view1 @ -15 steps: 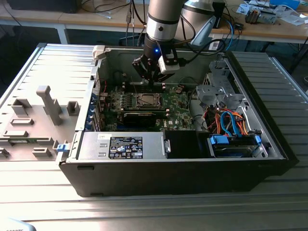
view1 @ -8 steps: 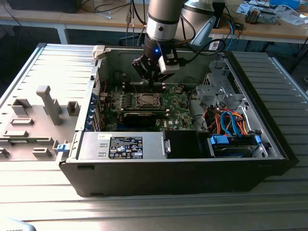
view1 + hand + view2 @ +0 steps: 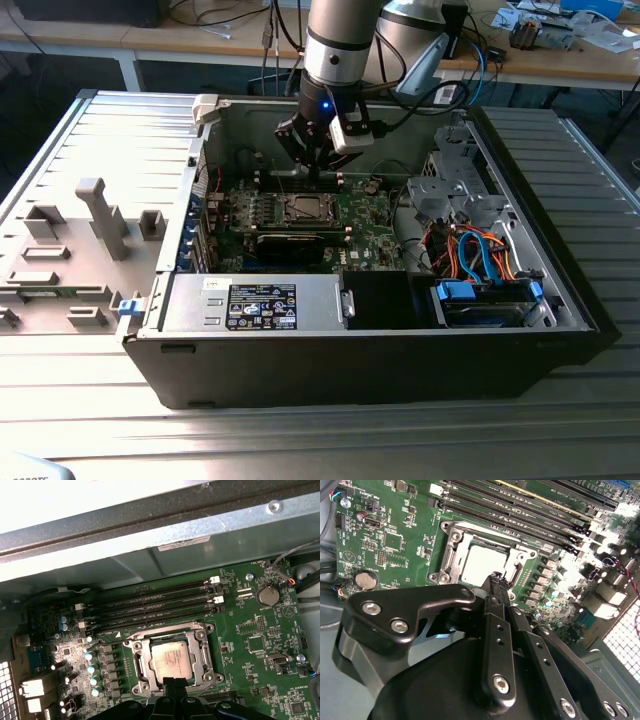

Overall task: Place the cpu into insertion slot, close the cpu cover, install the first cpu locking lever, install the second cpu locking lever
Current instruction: 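Install the first cpu locking lever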

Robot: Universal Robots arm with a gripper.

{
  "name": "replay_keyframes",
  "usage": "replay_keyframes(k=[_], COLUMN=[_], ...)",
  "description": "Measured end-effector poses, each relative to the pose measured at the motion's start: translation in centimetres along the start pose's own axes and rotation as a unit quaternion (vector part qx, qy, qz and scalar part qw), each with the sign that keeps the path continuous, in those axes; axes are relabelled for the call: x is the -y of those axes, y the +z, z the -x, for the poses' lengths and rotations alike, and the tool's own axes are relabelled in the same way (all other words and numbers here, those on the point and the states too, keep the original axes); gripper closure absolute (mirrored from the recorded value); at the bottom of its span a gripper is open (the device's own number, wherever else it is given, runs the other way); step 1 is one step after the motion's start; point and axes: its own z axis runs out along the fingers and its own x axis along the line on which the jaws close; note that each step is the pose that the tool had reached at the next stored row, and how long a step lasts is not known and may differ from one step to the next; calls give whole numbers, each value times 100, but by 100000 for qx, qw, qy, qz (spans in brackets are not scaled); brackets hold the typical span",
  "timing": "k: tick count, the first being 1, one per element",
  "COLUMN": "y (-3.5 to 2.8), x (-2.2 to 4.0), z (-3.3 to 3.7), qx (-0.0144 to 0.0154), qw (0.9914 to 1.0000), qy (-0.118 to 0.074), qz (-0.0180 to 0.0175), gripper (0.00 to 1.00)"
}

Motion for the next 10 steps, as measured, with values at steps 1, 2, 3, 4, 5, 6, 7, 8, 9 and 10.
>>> replay_keyframes(k=[1,2,3,4,5,6,7,8,9,10], y=[0,0,0,0,0,0,0,0,0,0], x=[0,0,0,0,0,0,0,0,0,0], z=[0,0,0,0,0,0,0,0,0,0], qx=[2,2,3,3,5,4,5,4,5,6], qw=[100000,100000,100000,100000,100000,100000,100000,100000,100000,100000], qy=[-36,-56,-66,-92,-108,-118,-130,-157,-173,-204], qz=[-2,-2,-3,-7,-7,-7,-9,-12,-11,-15], gripper=[89,89,89,89,89,89,89,89,89,89])
